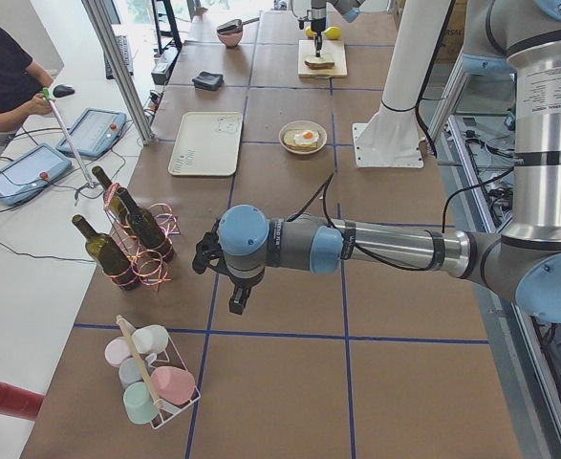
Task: Make sandwich and place on tray
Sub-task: 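Grasp the bread slice edge with the right gripper and lift it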
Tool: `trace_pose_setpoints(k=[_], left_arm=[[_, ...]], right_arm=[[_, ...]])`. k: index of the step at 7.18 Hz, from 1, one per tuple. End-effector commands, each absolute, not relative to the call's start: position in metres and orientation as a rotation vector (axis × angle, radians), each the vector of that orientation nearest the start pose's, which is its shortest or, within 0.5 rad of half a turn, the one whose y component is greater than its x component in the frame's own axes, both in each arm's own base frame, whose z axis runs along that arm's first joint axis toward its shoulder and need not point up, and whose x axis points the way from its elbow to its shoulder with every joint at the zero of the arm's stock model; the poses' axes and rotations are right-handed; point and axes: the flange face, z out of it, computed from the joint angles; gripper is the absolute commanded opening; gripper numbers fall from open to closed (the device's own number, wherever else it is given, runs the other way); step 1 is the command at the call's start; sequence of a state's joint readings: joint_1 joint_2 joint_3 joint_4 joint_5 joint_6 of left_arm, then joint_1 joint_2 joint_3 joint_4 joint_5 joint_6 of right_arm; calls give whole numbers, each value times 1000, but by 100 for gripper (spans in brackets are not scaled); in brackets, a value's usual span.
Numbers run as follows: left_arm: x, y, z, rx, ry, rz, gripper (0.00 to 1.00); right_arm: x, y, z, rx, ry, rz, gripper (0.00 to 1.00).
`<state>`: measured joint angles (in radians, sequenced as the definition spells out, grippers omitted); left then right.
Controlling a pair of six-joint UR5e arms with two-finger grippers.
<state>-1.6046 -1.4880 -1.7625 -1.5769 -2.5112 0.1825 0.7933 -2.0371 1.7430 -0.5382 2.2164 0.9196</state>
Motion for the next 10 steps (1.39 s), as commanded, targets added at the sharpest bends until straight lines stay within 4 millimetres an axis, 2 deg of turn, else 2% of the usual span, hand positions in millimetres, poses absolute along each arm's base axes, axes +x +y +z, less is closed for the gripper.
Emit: trace_pose_setpoints(k=[1, 3, 5, 6, 7, 8, 10], left_arm=[[-68, -459, 589, 217, 923, 195, 100], [-69, -458, 590, 219, 922, 195, 100], [-70, -458, 590, 220, 922, 193, 100], [-70, -458, 589, 222, 922, 192, 100], [-70, -458, 590, 220, 922, 192, 100], [-70, -458, 590, 220, 922, 192, 100], [-70, -458, 590, 219, 922, 191, 100]], right_arm=[[-164, -272, 641, 30, -982, -104, 0], [-160, -268, 632, 43, -1036, -63, 0], [-155, -262, 630, 55, -1064, -80, 0], [-154, -258, 622, 55, -1109, -105, 0], [-158, -258, 607, 44, -1173, -102, 0], [-168, -268, 584, 40, -1246, -52, 0], [-206, -303, 522, 2, -1373, 27, 0]])
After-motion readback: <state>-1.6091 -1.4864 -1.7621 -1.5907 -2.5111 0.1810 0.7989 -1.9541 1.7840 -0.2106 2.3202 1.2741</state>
